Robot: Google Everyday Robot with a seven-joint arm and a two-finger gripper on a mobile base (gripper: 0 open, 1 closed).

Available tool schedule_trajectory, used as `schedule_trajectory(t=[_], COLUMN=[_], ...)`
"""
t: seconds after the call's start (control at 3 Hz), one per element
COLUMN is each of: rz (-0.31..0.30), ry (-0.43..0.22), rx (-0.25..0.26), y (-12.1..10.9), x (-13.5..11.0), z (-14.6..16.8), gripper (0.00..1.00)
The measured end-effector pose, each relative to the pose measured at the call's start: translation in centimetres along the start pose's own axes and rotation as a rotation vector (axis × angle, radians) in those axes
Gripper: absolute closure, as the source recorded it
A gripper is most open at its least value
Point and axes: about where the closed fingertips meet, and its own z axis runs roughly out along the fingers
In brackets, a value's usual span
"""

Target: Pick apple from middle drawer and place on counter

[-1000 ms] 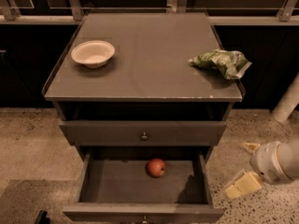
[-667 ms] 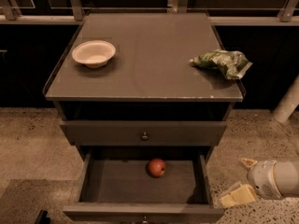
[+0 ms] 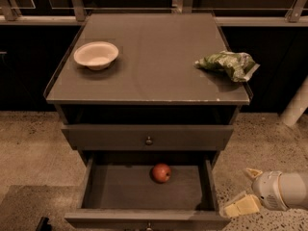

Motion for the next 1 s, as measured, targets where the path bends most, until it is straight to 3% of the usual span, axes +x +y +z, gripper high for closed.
schedule_trajectory(t=[0.33,1.0], rz=[0.015,0.007], ry=[-0.073,-0.183], rx=[-0.005,-0.118], y=[-0.8,-1.8], x=[1.1,1.8], z=[2.4,11.7], gripper=[0.00,0.00])
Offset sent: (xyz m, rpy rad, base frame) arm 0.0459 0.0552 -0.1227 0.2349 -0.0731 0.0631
